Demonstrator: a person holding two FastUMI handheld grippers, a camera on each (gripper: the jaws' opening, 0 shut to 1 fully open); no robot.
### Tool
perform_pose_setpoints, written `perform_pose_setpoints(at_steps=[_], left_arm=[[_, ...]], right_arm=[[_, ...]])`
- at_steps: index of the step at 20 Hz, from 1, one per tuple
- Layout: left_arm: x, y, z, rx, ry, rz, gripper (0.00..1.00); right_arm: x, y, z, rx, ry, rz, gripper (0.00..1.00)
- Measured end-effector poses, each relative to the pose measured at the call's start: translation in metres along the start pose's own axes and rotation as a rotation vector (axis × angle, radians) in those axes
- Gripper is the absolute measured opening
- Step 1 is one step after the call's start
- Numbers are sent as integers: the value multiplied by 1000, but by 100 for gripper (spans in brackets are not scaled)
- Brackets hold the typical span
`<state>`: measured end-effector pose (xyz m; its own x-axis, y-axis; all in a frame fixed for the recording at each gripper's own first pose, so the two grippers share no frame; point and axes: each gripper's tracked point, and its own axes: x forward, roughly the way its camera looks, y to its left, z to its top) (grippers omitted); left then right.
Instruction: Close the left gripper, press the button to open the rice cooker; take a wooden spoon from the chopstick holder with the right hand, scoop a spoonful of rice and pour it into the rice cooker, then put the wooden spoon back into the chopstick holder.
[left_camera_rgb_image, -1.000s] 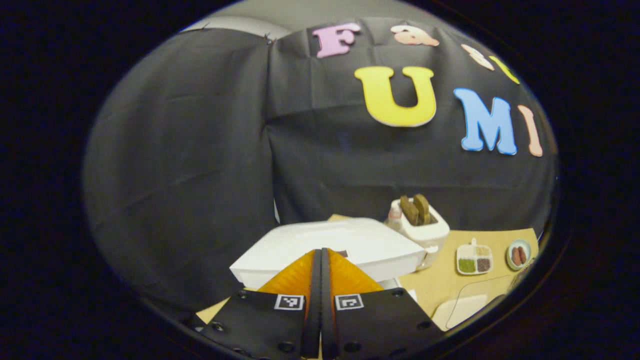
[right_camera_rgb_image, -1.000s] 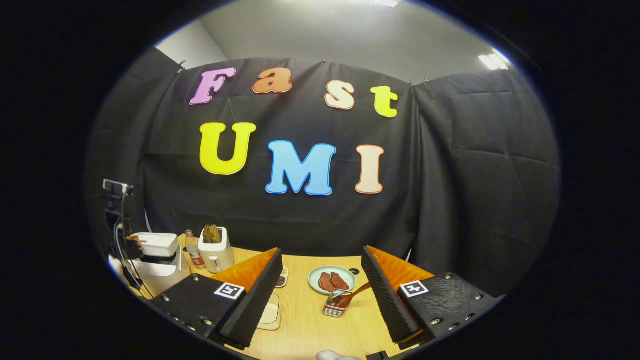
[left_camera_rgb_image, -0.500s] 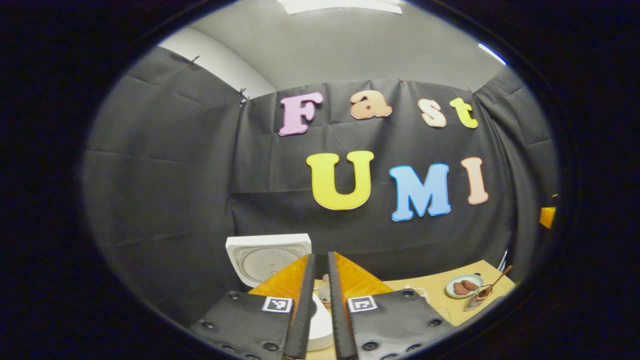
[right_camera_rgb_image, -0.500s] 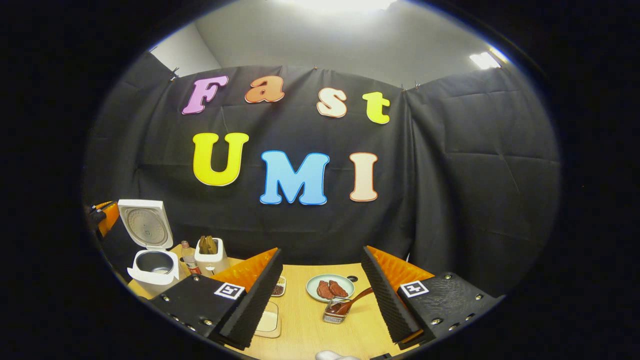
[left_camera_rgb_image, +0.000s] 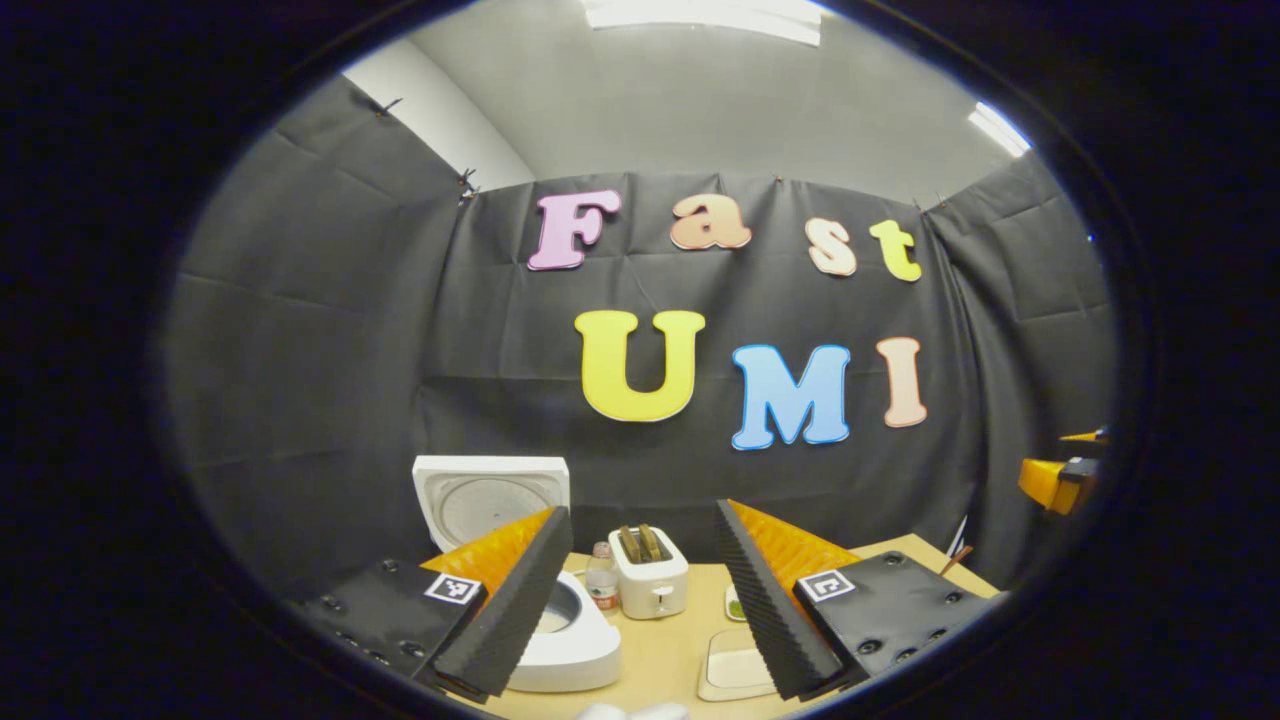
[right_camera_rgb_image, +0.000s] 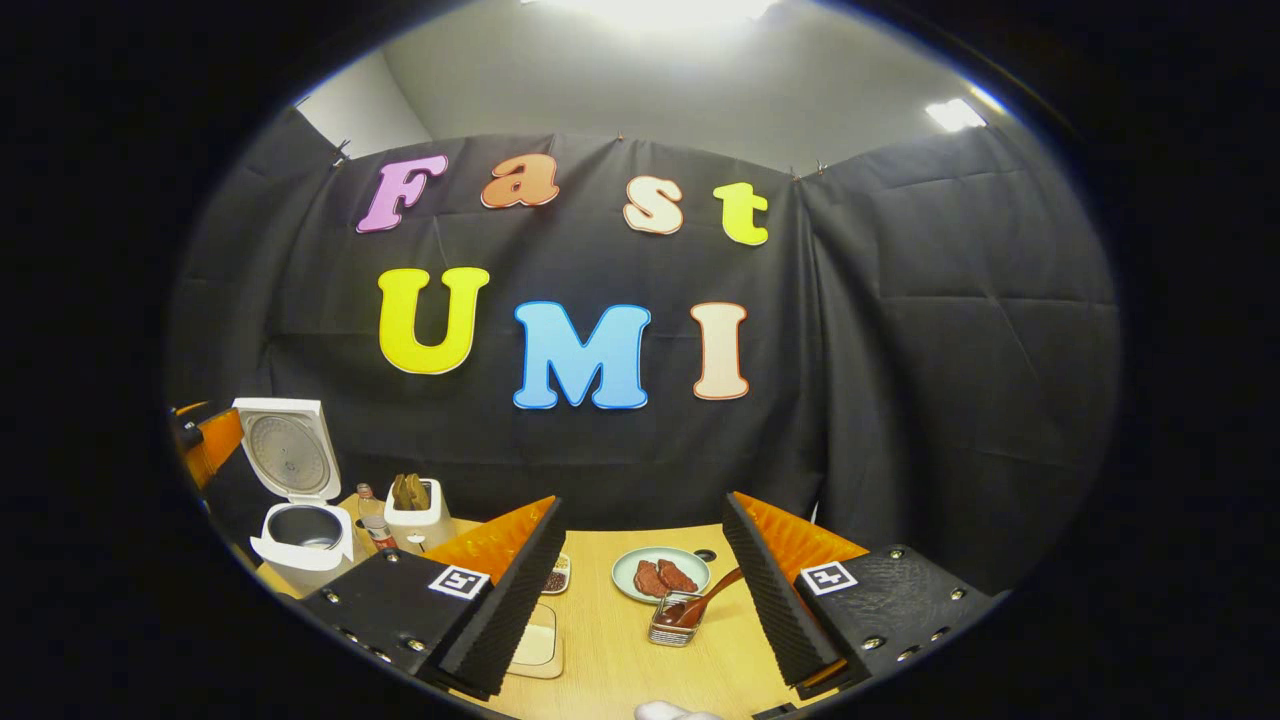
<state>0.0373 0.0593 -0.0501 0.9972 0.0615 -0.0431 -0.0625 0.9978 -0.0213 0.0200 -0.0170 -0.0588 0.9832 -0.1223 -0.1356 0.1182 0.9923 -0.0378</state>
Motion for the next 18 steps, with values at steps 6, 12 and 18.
perform_pose_setpoints(at_steps=[6,12,18], left_arm=[[0,-20,1,-1,-16,-44,98],[1,-52,-7,22,-18,-86,97],[15,-75,-37,32,61,-52,97]], right_arm=[[11,-17,-43,39,41,-31,98],[44,-46,-155,217,212,-45,98],[115,-81,-229,310,307,-64,98]])
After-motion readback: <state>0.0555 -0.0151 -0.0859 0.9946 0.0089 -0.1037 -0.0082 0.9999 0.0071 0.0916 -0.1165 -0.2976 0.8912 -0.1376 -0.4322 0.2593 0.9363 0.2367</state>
